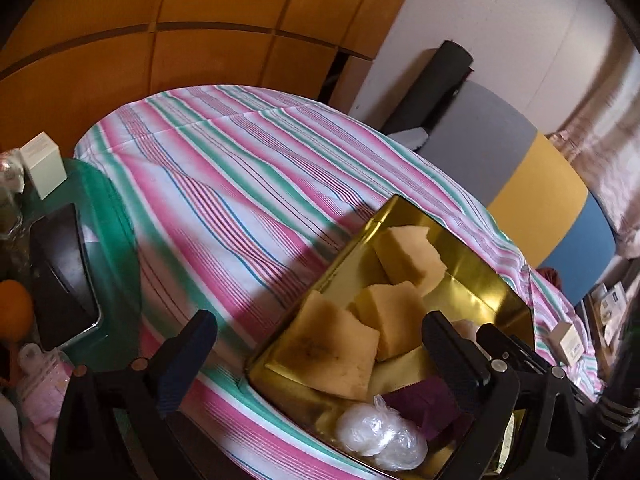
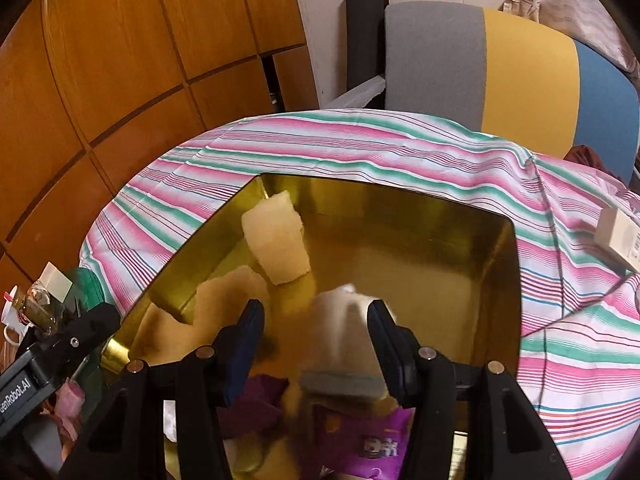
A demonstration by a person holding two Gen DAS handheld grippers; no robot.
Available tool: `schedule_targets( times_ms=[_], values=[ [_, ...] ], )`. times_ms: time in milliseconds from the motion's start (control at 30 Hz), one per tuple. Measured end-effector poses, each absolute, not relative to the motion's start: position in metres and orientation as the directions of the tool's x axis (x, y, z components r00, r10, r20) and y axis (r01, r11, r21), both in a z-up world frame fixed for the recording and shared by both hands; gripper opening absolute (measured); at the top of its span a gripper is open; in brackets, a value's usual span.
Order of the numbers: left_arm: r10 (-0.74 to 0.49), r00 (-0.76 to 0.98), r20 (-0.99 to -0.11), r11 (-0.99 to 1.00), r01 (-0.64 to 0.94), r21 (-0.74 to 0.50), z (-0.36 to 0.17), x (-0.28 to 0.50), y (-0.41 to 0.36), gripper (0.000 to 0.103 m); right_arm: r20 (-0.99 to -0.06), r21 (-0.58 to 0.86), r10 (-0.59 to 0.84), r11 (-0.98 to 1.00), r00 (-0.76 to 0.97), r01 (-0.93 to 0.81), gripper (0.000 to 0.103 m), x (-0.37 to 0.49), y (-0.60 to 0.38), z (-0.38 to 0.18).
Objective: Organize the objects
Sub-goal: 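Lower the cream knit roll into the gold tray and open the right tool, then move the right tool to the WEIDAN biscuit packs and grasp one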
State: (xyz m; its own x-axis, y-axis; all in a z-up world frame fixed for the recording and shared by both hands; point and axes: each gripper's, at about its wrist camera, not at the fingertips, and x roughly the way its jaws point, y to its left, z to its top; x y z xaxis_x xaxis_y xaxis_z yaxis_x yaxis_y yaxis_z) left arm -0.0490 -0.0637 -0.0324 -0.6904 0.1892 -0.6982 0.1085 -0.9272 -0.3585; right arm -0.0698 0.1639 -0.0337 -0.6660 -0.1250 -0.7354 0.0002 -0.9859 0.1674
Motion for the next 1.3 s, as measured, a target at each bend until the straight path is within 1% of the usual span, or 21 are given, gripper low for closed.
schedule_targets(
  times_ms=[100,333,633,900,1133,1300],
  values=[
    [0.188,-0.691,-0.698,-0.927,0.109,-0.358,-0.032,-0.048,-0.066,0.103,-0.733,0.171,-0.136,-0.985,-0.667,0.013,0.055,-0.066,0.161,-0.033],
    [0.202,-0.681,-0.704,-0.931,0.088,-0.353,-0.034,-0.046,-0.057,0.103,-0.754,0.093,-0.075,-0.996,-0.652,0.007,0.055,-0.056,0.158,-0.034],
    [0.217,-0.684,-0.697,-0.946,0.029,-0.323,-0.03,-0.034,-0.037,0.103,-0.717,0.012,-0.029,-0.999,-0.696,0.03,0.055,-0.036,0.16,-0.016],
    [0.225,-0.681,-0.697,-0.958,-0.025,-0.285,-0.028,-0.021,-0.02,0.103,-0.705,0.037,-0.016,-0.999,-0.709,-0.014,0.055,-0.025,0.183,-0.008],
    [0.261,-0.679,-0.686,-0.959,-0.105,-0.262,-0.025,-0.007,0.002,0.103,-0.688,0.057,0.0,-0.997,-0.725,-0.054,0.055,-0.008,0.213,-0.006],
    [0.299,-0.653,-0.696,-0.953,-0.17,-0.25,-0.028,0.004,0.025,0.103,-0.705,0.074,0.053,-0.986,-0.708,-0.147,0.055,0.007,0.249,-0.016]
  ],
)
